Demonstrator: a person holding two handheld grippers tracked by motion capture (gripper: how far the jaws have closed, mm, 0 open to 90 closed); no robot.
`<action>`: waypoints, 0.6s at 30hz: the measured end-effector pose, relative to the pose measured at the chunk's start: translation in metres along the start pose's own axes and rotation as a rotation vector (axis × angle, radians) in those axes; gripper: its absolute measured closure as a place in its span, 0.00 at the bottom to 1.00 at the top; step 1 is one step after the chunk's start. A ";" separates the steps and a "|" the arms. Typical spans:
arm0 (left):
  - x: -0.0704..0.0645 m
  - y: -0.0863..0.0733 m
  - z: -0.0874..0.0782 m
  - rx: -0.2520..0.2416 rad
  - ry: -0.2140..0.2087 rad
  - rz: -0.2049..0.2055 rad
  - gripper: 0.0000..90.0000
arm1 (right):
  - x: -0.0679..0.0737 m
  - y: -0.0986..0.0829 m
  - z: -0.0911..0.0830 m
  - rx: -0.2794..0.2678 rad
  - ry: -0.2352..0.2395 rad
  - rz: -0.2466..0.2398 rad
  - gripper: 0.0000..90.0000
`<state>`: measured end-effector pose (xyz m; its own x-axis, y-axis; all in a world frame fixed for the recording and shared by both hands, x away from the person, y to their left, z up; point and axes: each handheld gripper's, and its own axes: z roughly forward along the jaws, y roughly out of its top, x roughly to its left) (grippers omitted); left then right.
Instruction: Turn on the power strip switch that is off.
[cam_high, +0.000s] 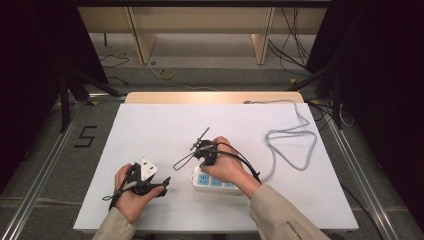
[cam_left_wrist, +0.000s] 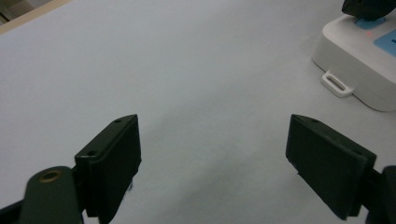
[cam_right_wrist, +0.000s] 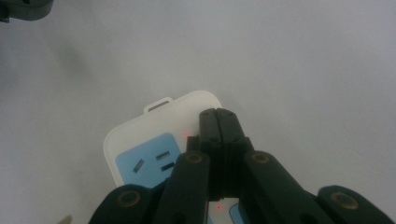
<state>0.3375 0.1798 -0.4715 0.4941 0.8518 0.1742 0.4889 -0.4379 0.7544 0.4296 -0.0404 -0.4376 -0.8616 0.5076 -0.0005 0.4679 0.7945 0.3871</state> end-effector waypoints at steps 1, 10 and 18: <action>0.000 0.000 0.000 0.001 -0.001 0.000 0.20 | -0.001 -0.001 0.000 -0.011 0.005 0.006 1.00; -0.001 -0.001 0.000 0.002 -0.004 0.003 0.20 | -0.004 -0.008 -0.012 -0.096 0.039 0.020 0.97; -0.001 -0.001 0.000 0.004 -0.004 0.004 0.20 | -0.010 -0.017 -0.020 -0.102 0.022 0.018 0.93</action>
<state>0.3368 0.1797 -0.4723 0.4991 0.8488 0.1744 0.4902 -0.4425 0.7509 0.4264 -0.0660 -0.4260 -0.8578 0.5132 0.0266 0.4616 0.7467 0.4789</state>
